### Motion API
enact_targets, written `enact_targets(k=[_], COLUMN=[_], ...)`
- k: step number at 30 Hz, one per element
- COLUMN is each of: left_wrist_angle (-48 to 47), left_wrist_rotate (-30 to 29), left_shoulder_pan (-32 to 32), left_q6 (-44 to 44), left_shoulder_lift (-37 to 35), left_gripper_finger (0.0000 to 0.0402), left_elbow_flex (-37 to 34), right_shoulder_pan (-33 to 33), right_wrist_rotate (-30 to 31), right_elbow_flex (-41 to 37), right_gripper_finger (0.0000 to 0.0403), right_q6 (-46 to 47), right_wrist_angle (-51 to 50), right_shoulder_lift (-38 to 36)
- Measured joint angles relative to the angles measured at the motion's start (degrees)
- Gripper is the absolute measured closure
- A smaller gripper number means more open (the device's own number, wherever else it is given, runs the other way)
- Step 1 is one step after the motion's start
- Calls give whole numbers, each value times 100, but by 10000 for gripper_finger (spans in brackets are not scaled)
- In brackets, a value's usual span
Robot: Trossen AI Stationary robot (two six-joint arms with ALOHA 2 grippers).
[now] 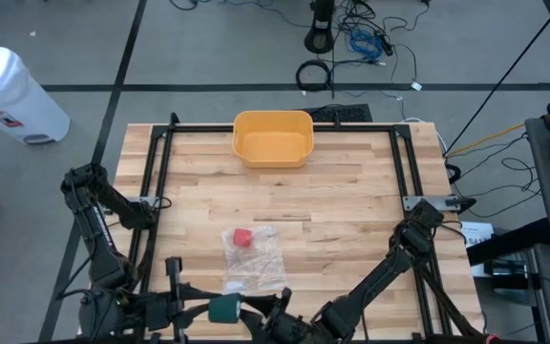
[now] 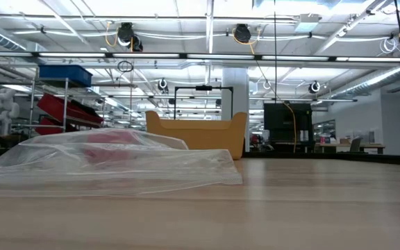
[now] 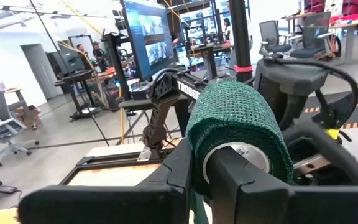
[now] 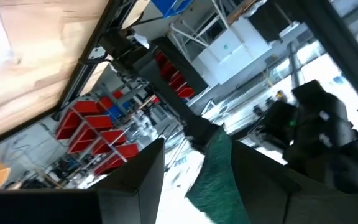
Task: Roll bandage
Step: Roll the green bandage
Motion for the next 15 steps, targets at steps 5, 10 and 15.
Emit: enact_targets(k=[5, 10, 15], left_wrist_angle=[-16, -75, -82], left_wrist_rotate=[0, 0, 2], left_shoulder_pan=[0, 0, 0], left_q6=[7, 12, 26], left_shoulder_lift=[2, 2, 2], left_gripper_finger=[360, 360, 360], left_elbow_flex=[0, 0, 0], right_shoulder_pan=[-9, -20, -68], right_wrist_rotate=[-121, -128, -120], right_elbow_flex=[0, 0, 2], right_gripper_finger=[232, 232, 232], right_q6=[-266, -515, -763], right_wrist_angle=[52, 160, 602], right_shoulder_lift=[0, 0, 0])
